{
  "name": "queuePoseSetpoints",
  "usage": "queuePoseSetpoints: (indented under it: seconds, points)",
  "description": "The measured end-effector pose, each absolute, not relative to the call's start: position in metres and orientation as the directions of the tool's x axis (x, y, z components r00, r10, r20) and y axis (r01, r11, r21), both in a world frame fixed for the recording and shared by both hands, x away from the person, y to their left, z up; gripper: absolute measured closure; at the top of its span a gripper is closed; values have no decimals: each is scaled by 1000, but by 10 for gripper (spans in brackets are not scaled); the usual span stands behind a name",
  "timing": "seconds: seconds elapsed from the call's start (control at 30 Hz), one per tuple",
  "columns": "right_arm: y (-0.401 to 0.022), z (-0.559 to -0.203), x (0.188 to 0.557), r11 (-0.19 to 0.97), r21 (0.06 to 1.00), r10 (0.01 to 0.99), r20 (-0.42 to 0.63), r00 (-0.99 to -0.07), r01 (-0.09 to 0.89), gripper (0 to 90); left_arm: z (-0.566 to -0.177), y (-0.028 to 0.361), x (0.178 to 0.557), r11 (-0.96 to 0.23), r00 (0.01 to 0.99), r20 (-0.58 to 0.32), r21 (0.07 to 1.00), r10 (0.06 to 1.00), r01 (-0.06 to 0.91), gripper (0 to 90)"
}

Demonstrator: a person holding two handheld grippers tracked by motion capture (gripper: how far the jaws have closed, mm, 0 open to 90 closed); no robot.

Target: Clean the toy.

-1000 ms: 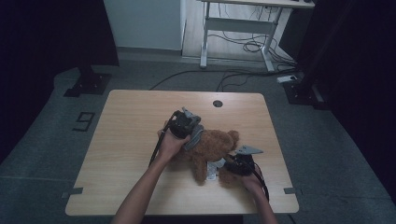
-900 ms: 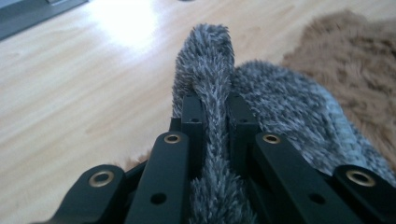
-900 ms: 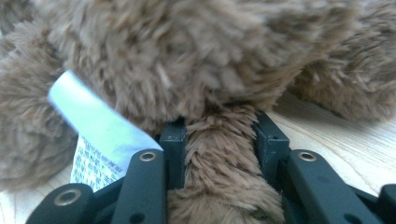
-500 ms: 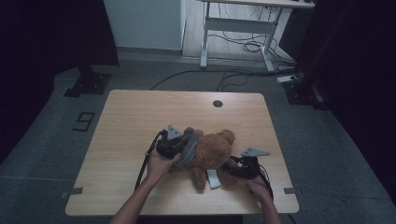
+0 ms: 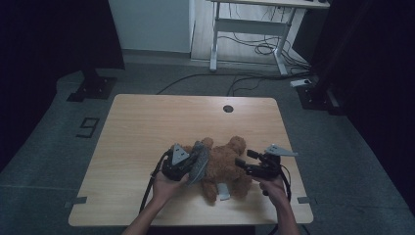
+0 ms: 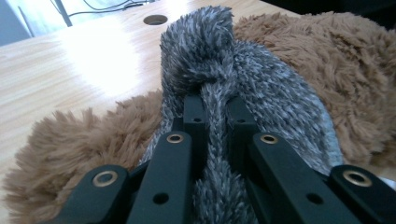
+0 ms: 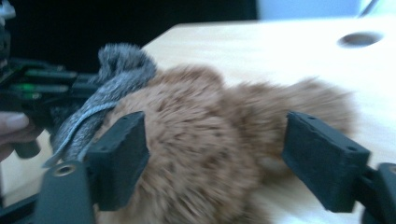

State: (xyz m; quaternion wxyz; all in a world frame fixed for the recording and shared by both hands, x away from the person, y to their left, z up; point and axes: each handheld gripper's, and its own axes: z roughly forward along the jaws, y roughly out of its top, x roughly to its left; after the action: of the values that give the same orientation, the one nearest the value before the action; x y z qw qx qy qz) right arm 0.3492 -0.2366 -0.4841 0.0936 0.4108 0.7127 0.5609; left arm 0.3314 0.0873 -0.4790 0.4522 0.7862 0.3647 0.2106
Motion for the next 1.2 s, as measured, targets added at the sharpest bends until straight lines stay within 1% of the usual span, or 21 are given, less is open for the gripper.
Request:
queuePoseSetpoints:
  seconds: [0.1, 0.17, 0.3, 0.4, 0.5, 0.53, 0.7, 0.83, 0.87, 0.97, 1.07, 1.1, 1.13, 1.2]
  points:
    - [-218, -495, 353, 124, 839, 679, 317, -662, 529, 142, -480, 91, 326, -310, 657, -26, 867, 754, 391, 819]
    - [-211, -502, 353, 145, 820, 664, 334, -669, 554, 125, -481, 95, 322, -293, 667, -58, 868, 743, 402, 820]
    - [-200, -516, 352, 198, 776, 660, 346, -667, 599, 124, -484, 101, 315, -268, 678, -101, 869, 728, 417, 820]
    - [-195, -523, 348, 196, 783, 656, 343, -672, 590, 198, -485, 104, 310, -264, 679, -102, 871, 727, 414, 820]
    - [-194, -523, 344, 218, 811, 644, 298, -704, 543, 386, -486, 104, 307, -255, 676, -101, 878, 730, 406, 820]
    - [-193, -522, 342, 220, 826, 649, 274, -710, 519, 427, -487, 104, 306, -253, 675, -94, 883, 732, 397, 820]
    - [-188, -518, 341, 214, 869, 696, 186, -694, 447, 529, -488, 103, 308, -205, 666, -108, 905, 738, 373, 819]
    - [-183, -515, 351, 204, 896, 765, 106, -635, 395, 559, -482, 97, 319, -205, 663, -112, 902, 740, 381, 818]
    - [-184, -515, 354, 196, 901, 775, 99, -624, 387, 561, -475, 91, 329, -208, 659, -115, 897, 743, 390, 818]
    - [-192, -516, 361, 177, 909, 793, 94, -602, 376, 560, -462, 79, 345, -216, 660, -116, 891, 742, 399, 818]
    - [-200, -519, 361, 158, 917, 809, 91, -581, 365, 561, -445, 60, 358, -217, 674, -117, 895, 730, 390, 817]
    - [-200, -519, 361, 158, 917, 809, 91, -581, 365, 561, -445, 60, 358, -217, 674, -117, 895, 730, 390, 817]
    - [-202, -520, 360, 152, 919, 812, 94, -577, 363, 561, -438, 48, 362, -221, 682, -112, 897, 723, 382, 817]
    - [-202, -522, 355, 165, 927, 815, 65, -576, 338, 561, -427, 18, 372, -241, 704, -108, 894, 702, 378, 815]
